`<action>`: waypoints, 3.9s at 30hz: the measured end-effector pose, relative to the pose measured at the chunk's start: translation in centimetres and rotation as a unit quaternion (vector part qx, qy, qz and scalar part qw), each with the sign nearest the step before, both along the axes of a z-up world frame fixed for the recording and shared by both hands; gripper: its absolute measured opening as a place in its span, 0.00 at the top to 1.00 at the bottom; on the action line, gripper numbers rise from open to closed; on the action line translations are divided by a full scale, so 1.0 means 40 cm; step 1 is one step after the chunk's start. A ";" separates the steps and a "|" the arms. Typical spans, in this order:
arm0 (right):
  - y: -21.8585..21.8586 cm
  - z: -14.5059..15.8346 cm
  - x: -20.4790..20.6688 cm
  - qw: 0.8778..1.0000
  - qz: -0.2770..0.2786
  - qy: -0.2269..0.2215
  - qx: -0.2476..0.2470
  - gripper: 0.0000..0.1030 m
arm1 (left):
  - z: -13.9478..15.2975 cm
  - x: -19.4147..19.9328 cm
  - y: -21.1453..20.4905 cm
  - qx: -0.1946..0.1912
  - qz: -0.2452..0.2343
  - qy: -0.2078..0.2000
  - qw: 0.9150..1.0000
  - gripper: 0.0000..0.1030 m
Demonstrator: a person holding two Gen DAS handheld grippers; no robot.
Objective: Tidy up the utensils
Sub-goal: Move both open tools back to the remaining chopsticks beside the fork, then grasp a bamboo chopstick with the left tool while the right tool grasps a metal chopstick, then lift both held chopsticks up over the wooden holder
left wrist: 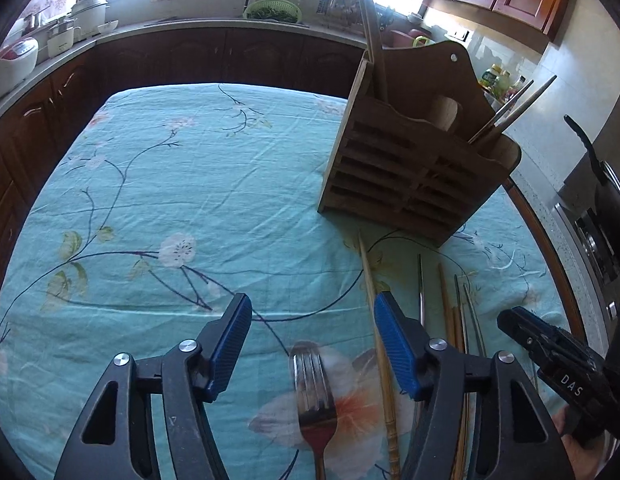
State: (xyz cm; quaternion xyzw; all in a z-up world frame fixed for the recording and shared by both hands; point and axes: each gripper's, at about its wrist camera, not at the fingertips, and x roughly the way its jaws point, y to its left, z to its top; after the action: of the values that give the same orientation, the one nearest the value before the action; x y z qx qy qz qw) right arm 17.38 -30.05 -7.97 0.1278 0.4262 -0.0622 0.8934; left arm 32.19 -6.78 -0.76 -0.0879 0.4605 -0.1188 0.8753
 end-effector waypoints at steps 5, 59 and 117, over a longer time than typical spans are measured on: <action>-0.011 -0.038 0.036 1.000 0.000 0.025 -0.006 0.74 | -0.031 0.089 -0.056 0.016 -0.024 0.016 0.999 0.45; 0.005 0.241 -0.139 0.993 0.012 -0.110 0.040 0.96 | 0.090 -0.139 0.045 -0.120 -0.069 -0.075 0.988 0.97; -0.058 0.509 0.164 0.959 -0.033 -0.279 -0.033 0.96 | 0.230 0.079 -0.028 -0.098 0.064 -0.306 0.945 0.97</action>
State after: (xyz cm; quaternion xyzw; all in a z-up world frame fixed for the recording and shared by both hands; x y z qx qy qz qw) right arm 23.93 -32.37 12.39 0.1247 0.1531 -0.0671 0.9780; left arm 35.34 -7.89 8.44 -0.1619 0.1501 -0.1278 0.9669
